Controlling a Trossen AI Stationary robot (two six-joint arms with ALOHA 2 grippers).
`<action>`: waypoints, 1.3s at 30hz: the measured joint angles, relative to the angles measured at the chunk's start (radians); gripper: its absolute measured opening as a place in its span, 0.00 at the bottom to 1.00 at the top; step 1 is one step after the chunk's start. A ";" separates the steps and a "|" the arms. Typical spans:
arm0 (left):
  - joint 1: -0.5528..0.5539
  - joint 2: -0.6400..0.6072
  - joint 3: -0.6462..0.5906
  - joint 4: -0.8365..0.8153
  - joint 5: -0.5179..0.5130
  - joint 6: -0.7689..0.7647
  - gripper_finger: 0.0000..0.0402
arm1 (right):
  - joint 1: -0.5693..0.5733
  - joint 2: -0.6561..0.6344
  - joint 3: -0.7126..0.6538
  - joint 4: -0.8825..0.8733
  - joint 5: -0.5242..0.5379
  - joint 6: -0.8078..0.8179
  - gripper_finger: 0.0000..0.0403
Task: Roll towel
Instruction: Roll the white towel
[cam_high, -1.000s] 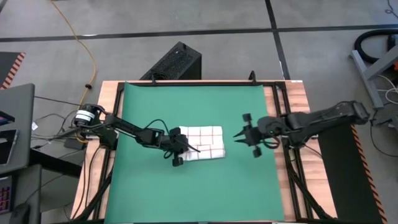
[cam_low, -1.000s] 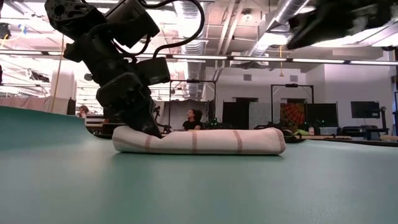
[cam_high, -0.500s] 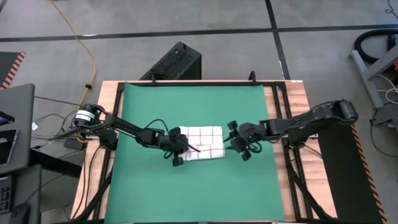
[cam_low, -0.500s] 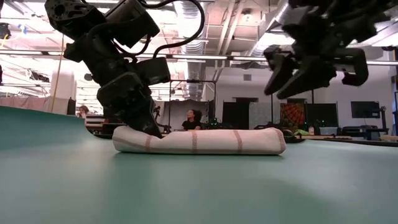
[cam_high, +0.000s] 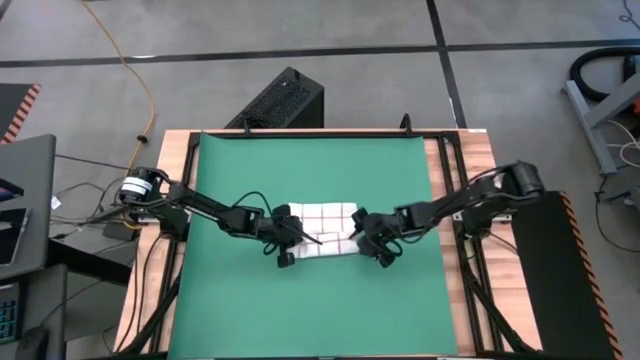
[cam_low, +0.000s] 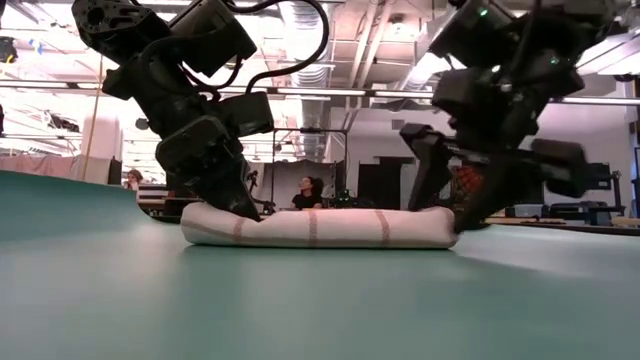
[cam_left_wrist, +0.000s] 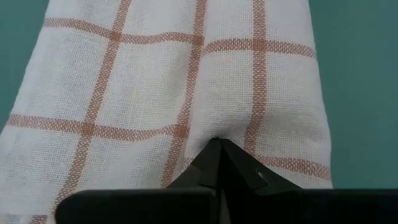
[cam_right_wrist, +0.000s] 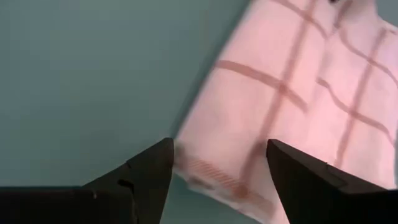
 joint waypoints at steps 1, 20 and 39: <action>0.000 0.000 0.000 0.000 0.000 0.000 0.00 | -0.005 0.005 0.001 0.006 0.001 0.005 0.70; -0.001 -0.002 -0.002 -0.022 0.015 0.052 0.00 | 0.004 0.206 0.006 0.055 0.193 0.282 0.51; -0.009 0.000 0.000 0.052 0.187 0.018 0.00 | -0.040 0.035 0.006 -0.106 -0.051 0.652 0.15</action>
